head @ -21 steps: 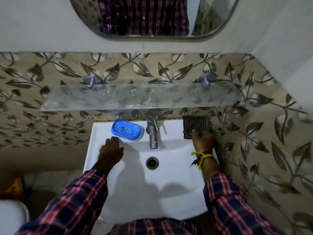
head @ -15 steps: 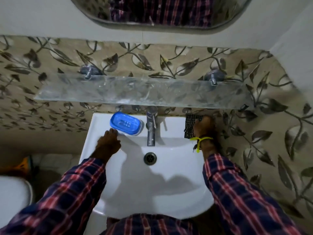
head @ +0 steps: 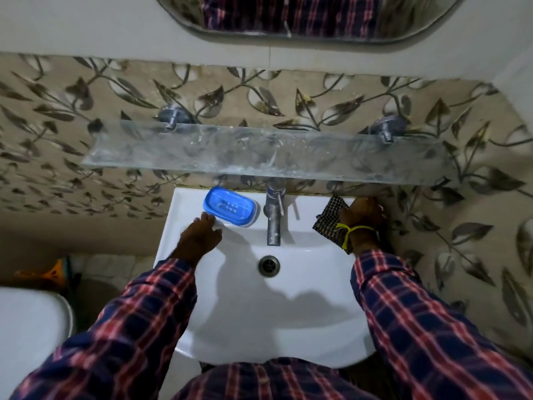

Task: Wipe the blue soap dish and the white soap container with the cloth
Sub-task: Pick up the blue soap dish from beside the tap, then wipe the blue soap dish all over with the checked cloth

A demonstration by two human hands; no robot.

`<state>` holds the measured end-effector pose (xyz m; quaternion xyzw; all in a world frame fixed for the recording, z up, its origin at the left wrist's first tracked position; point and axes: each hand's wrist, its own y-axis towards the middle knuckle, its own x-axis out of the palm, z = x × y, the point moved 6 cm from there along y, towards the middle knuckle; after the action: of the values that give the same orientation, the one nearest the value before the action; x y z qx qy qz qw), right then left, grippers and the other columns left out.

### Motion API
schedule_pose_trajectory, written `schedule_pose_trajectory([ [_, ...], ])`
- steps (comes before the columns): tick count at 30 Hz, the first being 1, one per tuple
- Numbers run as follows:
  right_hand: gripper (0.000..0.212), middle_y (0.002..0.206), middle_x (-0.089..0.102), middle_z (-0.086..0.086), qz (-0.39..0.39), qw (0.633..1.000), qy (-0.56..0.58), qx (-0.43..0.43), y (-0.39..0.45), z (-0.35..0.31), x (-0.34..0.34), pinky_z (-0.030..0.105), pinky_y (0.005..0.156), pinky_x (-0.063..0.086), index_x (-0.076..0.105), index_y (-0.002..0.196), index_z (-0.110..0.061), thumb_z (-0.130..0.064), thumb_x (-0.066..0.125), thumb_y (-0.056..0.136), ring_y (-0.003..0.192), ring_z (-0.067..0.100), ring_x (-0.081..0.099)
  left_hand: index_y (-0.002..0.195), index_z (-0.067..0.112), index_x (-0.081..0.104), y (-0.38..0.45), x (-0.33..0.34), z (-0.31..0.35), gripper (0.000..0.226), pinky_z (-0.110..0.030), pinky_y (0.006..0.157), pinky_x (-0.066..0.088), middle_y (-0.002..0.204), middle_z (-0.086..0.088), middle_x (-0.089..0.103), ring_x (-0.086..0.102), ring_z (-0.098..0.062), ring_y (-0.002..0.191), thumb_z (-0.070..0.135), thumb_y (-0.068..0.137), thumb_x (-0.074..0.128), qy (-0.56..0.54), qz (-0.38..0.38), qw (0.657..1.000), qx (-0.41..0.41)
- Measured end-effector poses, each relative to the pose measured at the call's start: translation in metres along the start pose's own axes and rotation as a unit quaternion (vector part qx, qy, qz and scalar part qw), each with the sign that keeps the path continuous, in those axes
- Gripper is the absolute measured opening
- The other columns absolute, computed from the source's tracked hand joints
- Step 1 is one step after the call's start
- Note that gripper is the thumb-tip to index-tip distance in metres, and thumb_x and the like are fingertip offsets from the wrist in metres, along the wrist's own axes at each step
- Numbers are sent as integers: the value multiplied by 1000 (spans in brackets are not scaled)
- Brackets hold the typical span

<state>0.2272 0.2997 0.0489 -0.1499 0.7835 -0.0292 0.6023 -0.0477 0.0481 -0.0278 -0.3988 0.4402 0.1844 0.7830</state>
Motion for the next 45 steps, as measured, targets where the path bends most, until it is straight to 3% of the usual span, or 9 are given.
schedule_pose_trajectory([
  [5,30,103,65,30,20,984,177,7,-10,19,6,42,85,47,62,96,8,-21,65,87,104,41,61,102,5,68,0,-15,-8,43,-40,92,46,116,-20,69,62,-41,112,41,104,44,-182,91,979,-22],
  [11,23,106,64,35,79,869,474,119,-67,57,35,22,63,48,60,101,14,-3,67,88,101,46,62,122,-4,61,10,-37,-20,39,-51,100,50,124,-29,64,61,-45,116,21,105,37,-435,141,882,-114],
  [15,17,101,67,21,82,820,540,171,-106,62,48,44,84,54,65,95,1,-12,72,86,101,41,65,130,7,56,14,-34,-14,53,-53,87,59,117,-21,63,68,-39,93,49,98,56,-489,122,856,-115],
  [19,17,98,72,21,47,761,621,182,-142,58,64,63,84,54,72,89,-6,-20,78,81,94,39,69,127,3,57,25,-29,-16,44,-51,82,61,114,-21,64,62,-22,66,29,94,70,-500,92,855,-101],
  [25,18,93,73,23,60,762,624,160,-163,35,56,57,83,57,72,80,-5,-22,75,83,89,36,70,113,-9,68,33,-34,-21,32,-55,92,56,115,-31,68,66,-45,107,18,97,64,-510,127,849,-56],
  [31,24,94,72,25,40,750,649,121,-161,11,41,56,80,58,70,92,6,-17,74,84,91,40,69,110,-12,66,1,-53,-21,24,-59,89,56,96,-20,66,63,-32,92,9,98,62,-542,197,817,21],
  [37,13,89,76,17,22,743,662,97,-155,5,32,52,70,61,74,87,-7,-19,76,83,84,34,73,112,-8,59,-67,-67,-5,19,-34,75,60,89,-14,63,65,-18,82,6,99,59,-654,153,737,82],
  [40,12,88,75,15,24,768,636,73,-154,0,24,61,71,58,74,84,-10,-21,76,83,86,36,72,101,6,63,-109,-87,0,12,-31,76,56,101,-12,68,66,-21,94,11,93,71,-541,208,793,186],
  [45,9,75,74,2,16,778,627,33,-159,-15,9,43,60,62,71,80,-11,-18,76,83,73,24,70,88,23,58,-160,-97,40,22,-27,76,57,138,10,59,53,-11,127,36,82,75,-241,247,859,379],
])
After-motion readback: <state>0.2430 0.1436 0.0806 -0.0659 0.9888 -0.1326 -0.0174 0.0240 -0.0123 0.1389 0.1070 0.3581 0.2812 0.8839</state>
